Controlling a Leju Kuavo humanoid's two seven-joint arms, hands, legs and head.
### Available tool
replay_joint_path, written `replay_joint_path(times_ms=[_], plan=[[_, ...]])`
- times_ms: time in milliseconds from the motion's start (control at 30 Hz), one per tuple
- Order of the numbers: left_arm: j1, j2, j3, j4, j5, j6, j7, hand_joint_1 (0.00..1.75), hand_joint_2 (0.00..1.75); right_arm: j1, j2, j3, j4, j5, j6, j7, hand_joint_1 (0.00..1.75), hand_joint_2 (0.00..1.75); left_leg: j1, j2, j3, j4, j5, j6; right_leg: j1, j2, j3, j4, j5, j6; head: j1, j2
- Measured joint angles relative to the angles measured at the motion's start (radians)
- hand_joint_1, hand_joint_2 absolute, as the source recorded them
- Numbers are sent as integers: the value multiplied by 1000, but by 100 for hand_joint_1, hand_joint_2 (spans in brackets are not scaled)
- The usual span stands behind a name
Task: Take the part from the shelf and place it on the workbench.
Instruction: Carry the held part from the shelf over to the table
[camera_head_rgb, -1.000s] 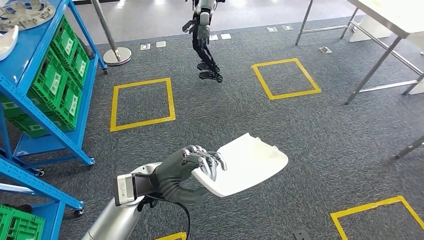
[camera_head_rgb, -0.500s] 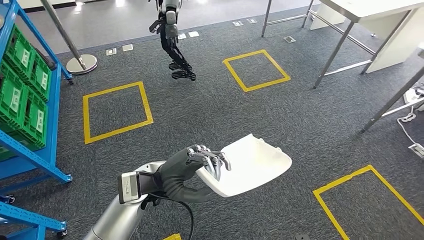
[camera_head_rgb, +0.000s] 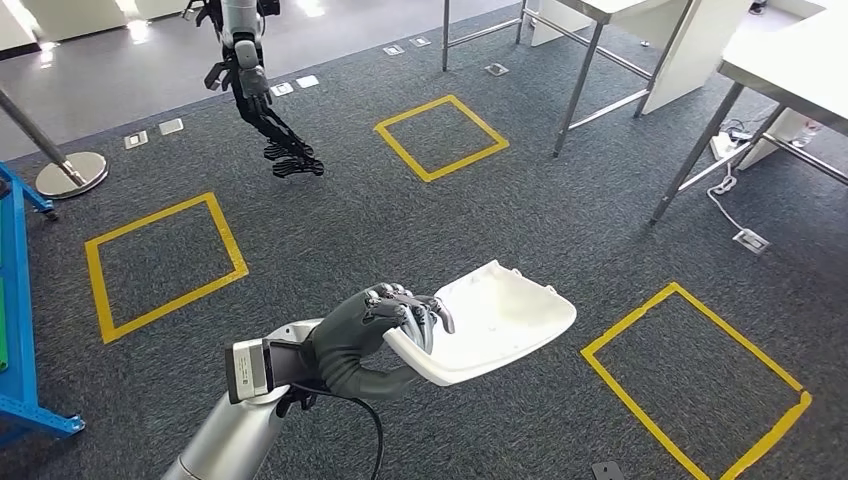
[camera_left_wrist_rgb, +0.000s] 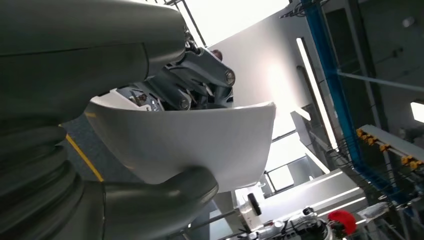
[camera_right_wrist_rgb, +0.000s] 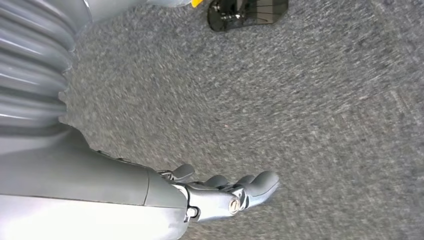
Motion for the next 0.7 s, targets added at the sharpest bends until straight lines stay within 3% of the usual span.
replay_joint_path(times_ms=[33, 100, 167, 233, 300, 333, 367, 400, 467, 533, 600, 633, 700], plan=[[0, 0, 1, 0, 0, 1, 0, 175, 175, 1, 0, 0, 0, 1, 0, 0, 0, 175, -1, -12, 7, -19, 2, 5, -1, 10, -4, 0, 2, 8, 0, 0], [0, 0, 1, -3, 0, 5, 0, 175, 175, 3, 0, 0, 0, 2, 0, 2, 0, 175, -5, 7, 9, -23, 6, 19, -5, 27, -11, -4, 7, 23, 0, 0], [1, -1, 1, -8, 0, 8, 0, 175, 175, 6, 0, 0, 0, 5, 1, 5, 0, 175, -5, 31, 11, -30, 12, 33, -5, -9, -24, 19, -7, 31, 4, 0], [7, 0, 2, -12, -1, 12, 0, 175, 175, 3, 0, 0, 0, 9, 1, 6, 0, 175, -6, 60, 12, -35, 13, 42, -1, -73, -72, 121, -64, 35, 12, 0], [16, 2, 2, -13, -1, 15, 0, 175, 175, 0, 0, 0, 0, 14, 3, 8, 0, 175, -9, 90, 11, -34, 12, 46, 0, -96, -134, 252, -121, 39, 16, 0], [21, 3, 3, -13, -1, 16, 0, 175, 175, 1, 0, 0, 0, 17, 4, 9, 0, 175, -10, 105, 11, -34, 11, 47, 0, -99, -147, 282, -127, 39, 16, 0], [24, 3, 4, -13, -1, 16, 0, 175, 175, 2, 0, 0, 0, 19, 4, 11, 0, 175, -11, 119, 11, -34, 9, 47, 0, -101, -139, 272, -114, 39, 17, 0], [25, 3, 5, -14, 0, 17, 0, 175, 175, 3, 0, 0, 0, 20, 4, 12, 0, 175, -11, 132, 12, -33, 8, 46, 0, -108, -109, 220, -86, 38, 17, 0], [26, 4, 7, -15, 0, 17, 0, 175, 175, 0, 0, 0, 0, 23, 5, 13, 0, 175, -15, 155, 15, -30, 3, 39, 4, -153, -27, 75, -32, 31, 19, 0], [26, 4, 9, -17, 1, 17, 0, 175, 175, -3, 1, 0, 0, 25, 6, 14, 0, 175, -20, 172, 19, -29, -2, 28, 9, -186, 10, 3, -15, 19, 18, 0], [26, 5, 10, -17, 0, 22, 0, 175, 175, -3, 1, 0, 0, 26, 6, 16, 0, 175, -21, 191, 25, -32, -5, 17, 12, -168, 6, 1, -14, 7, 17, 0], [26, 6, 10, -17, -1, 25, 1, 175, 175, -2, 1, 0, 0, 27, 6, 17, 0, 175, -19, 189, 26, -30, -9, 11, 10, -157, 6, -2, -12, 2, 16, 0], [28, 7, 12, -16, -3, 28, 0, 175, 175, -3, 1, 0, 0, 27, 6, 19, 0, 175, -15, 146, 9, 17, -41, -1, 3, -134, 8, -7, -7, -10, 13, 0]])
